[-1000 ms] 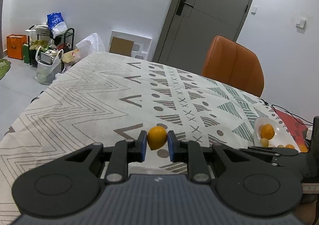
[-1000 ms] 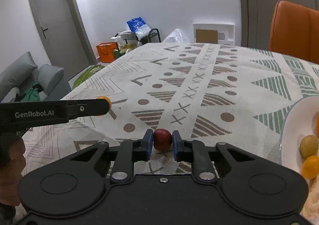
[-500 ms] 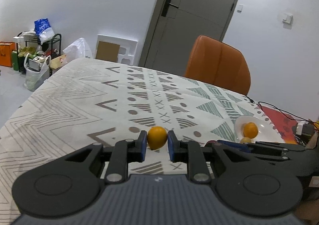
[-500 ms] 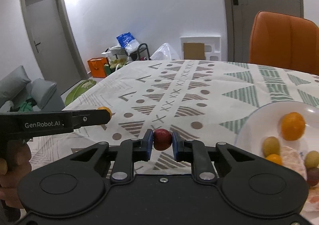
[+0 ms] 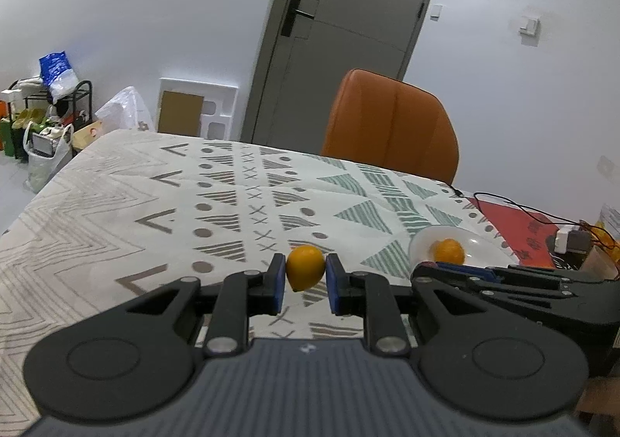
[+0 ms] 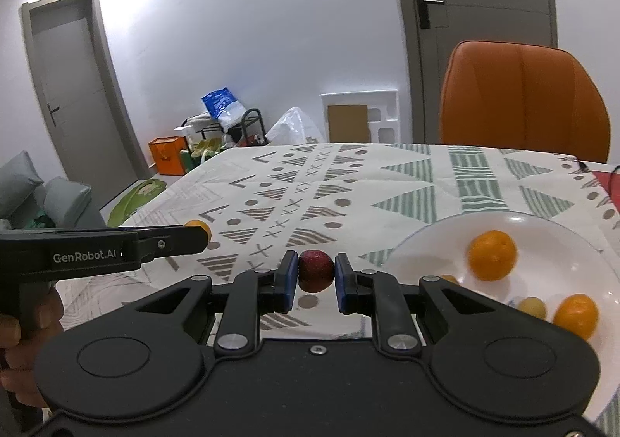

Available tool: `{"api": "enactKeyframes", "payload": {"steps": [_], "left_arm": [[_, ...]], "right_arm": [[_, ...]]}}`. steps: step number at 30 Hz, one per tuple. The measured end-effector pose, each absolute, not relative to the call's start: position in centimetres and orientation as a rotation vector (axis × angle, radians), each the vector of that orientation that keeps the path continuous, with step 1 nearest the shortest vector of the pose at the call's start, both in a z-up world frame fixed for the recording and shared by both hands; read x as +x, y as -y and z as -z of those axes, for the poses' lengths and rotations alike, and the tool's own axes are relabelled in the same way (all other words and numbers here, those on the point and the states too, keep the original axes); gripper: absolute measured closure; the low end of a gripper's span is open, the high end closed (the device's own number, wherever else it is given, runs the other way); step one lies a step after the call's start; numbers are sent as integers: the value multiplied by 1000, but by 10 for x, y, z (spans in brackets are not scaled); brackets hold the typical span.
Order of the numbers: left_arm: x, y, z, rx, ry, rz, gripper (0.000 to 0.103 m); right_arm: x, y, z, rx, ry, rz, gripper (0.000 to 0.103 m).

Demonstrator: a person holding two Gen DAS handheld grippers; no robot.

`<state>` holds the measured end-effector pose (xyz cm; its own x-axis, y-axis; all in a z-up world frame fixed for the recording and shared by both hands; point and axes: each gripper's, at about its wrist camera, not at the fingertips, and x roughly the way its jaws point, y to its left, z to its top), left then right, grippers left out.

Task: Organize fruits
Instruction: 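Carry the mandarin and red plum over the white bowl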

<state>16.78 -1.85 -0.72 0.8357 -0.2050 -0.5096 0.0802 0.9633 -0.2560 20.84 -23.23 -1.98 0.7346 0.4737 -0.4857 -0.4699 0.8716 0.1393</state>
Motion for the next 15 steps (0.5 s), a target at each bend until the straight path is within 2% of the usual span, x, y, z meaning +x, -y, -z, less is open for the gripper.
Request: {"api": "enactKeyframes", "payload": {"steps": [15], "left_arm": [[177, 62, 5, -200, -559, 227, 82]], "right_arm": [[205, 277, 18, 35, -518, -433, 84]]}}
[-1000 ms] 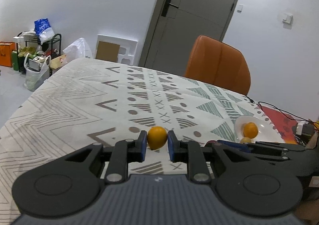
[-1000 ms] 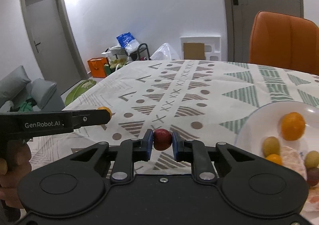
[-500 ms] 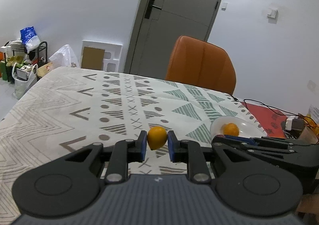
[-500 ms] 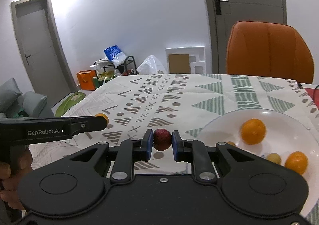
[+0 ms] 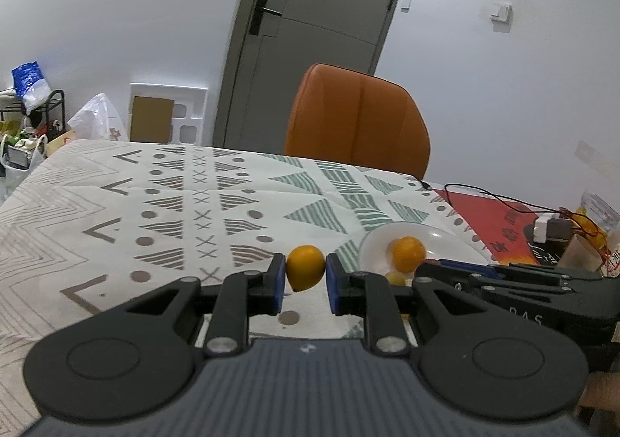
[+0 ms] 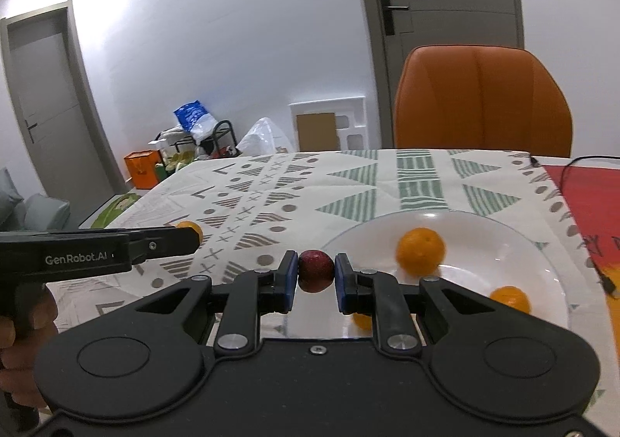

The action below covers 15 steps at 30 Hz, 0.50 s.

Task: Organize fruits
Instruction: 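Carry the mandarin and red plum over the white bowl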

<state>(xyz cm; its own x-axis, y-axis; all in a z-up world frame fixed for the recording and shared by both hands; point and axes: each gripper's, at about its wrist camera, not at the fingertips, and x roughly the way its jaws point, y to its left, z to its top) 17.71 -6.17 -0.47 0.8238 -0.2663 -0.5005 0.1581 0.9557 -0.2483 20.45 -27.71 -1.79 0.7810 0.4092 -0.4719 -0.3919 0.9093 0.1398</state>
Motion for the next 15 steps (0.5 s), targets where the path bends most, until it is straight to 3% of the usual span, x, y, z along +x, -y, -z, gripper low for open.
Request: {"api": "enactKeyframes", "payload": {"steps": [15], "left_arm": [[182, 105, 9, -174, -578, 304, 82]], "right_arm": [[201, 320, 20, 67, -510, -360, 84]]}}
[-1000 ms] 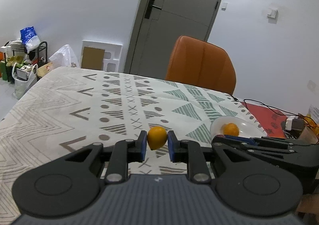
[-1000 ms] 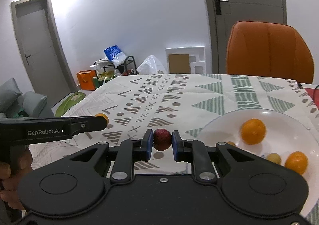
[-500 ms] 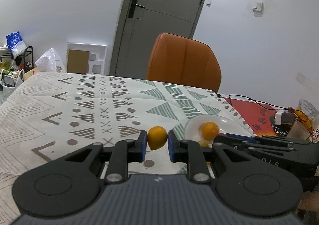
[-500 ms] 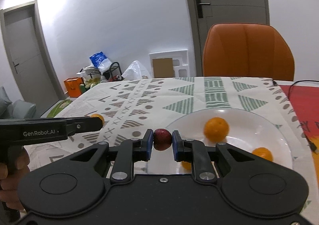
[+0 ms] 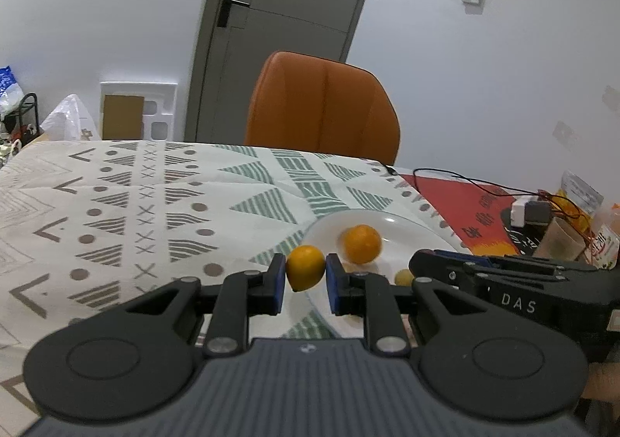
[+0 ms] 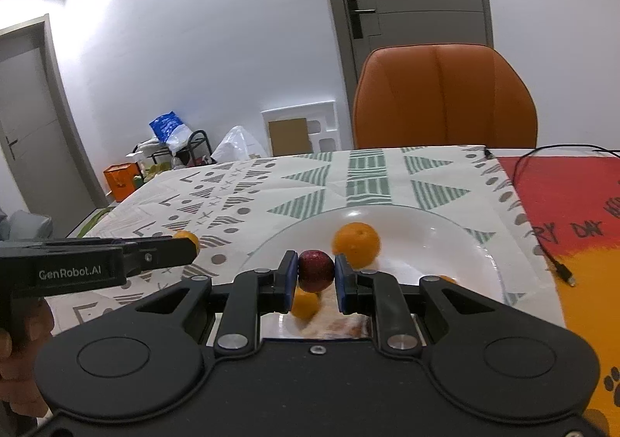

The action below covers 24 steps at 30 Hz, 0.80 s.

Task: Organize fruits
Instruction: 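Carry the mandarin and red plum over the white bowl, then lower both fruits into the bowl and open both grippers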

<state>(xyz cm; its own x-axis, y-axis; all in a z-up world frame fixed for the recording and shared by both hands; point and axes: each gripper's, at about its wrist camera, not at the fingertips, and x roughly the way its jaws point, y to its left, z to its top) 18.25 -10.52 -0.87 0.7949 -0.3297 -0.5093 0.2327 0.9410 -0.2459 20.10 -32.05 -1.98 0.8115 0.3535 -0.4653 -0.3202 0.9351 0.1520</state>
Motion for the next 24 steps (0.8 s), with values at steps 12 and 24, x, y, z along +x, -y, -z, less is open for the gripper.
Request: {"api": "enactKeyframes", "payload": {"steps": [12, 24], "left_arm": [[191, 133, 13, -163, -606, 342, 82], [200, 137, 17, -173, -622, 307, 82]], "right_arm": [[202, 344, 22, 93, -506, -324, 84], [213, 354, 24, 95, -505, -299, 84]]}}
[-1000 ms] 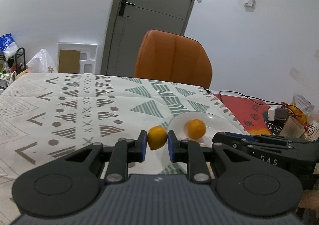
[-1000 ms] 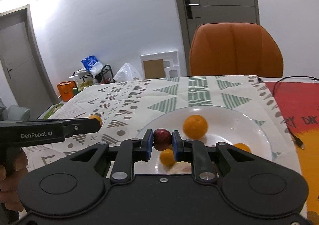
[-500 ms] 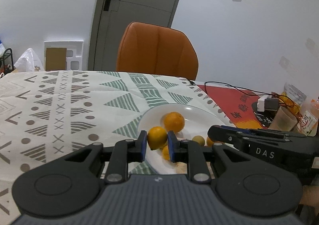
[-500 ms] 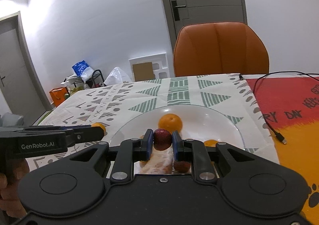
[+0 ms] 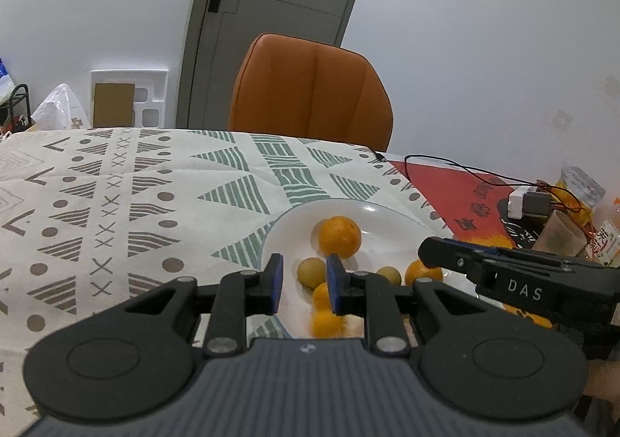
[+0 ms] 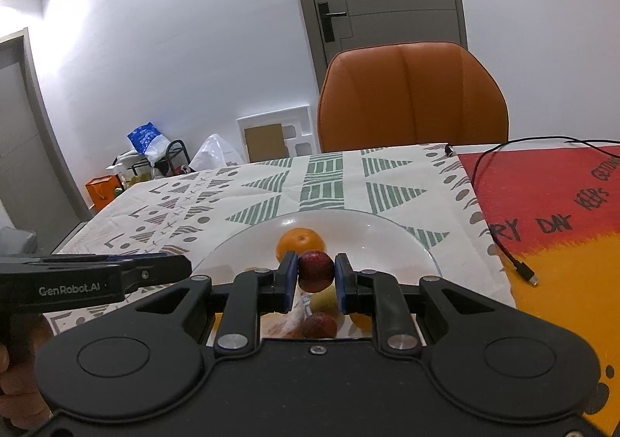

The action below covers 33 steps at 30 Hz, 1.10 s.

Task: Organize fruits
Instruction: 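Lower both fruits into the bowl and open both grippers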

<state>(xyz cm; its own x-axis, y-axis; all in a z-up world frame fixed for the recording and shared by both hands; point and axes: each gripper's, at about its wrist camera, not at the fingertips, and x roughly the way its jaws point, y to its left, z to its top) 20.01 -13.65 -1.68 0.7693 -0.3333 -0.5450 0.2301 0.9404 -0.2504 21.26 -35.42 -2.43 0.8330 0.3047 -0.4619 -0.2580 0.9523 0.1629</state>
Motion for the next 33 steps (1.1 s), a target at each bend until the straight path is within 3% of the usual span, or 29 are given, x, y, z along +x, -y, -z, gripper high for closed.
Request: {"api": "enactKeyframes", "payload": {"steps": [10, 16, 23, 28, 33], "left_arm": [[202, 122, 15, -175, -620, 262, 81], [203, 110, 17, -190, -629, 222, 79], [200, 101, 16, -201, -638, 194, 78], [196, 92, 15, -209, -636, 171, 65], [188, 82, 12, -207, -627, 132, 41]], "right_arm": [[227, 357, 29, 123, -506, -283, 84], [228, 354, 30, 135, -497, -288, 76], [220, 344, 32, 122, -515, -304, 55], [214, 338, 33, 120, -523, -314, 49], [208, 330, 32, 118, -524, -327, 41]]}}
